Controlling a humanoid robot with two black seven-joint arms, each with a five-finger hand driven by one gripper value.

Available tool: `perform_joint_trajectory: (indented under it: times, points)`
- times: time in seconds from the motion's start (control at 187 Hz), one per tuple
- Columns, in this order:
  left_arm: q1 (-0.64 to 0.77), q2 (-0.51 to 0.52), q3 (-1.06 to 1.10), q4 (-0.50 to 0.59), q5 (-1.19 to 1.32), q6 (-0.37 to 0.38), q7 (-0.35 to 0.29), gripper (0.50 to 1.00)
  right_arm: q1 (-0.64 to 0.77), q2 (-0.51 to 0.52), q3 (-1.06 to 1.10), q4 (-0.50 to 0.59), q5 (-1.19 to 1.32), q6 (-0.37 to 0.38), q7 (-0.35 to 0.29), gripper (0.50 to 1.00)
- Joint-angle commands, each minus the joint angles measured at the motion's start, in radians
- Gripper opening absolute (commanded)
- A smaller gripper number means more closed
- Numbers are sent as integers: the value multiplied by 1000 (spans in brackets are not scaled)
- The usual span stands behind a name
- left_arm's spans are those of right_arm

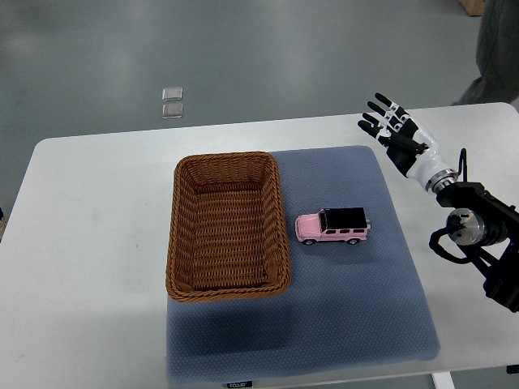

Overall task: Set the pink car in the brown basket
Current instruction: 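Move the right hand down toward the pink toy car, then close the right hand fingers around the pink toy car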

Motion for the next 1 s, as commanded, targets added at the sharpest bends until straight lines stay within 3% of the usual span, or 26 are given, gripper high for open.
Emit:
perform_joint_trajectory:
  times: [0.0, 0.358, 0.497, 0.593, 0.678, 0.994]
  points:
    - [0, 0, 0, 0, 2, 0, 0, 1000, 3, -12, -34, 17, -81, 22, 5, 913]
    - [-1, 0, 3, 5, 0, 0, 0, 1000, -17, -201, -109, 211, -414, 73, 37, 911]
    - [-4, 0, 3, 5, 0, 0, 0, 1000, -23, -284, -161, 260, -540, 79, 71, 911]
    - [-4, 0, 5, 5, 0, 0, 0, 1000, -41, -340, -181, 284, -658, 88, 129, 911]
    - [-4, 0, 3, 5, 2, 0, 0, 1000, -60, -363, -183, 312, -724, 93, 155, 911]
    - [-4, 0, 8, 3, 2, 0, 0, 1000, -68, -365, -227, 352, -918, 75, 151, 907]
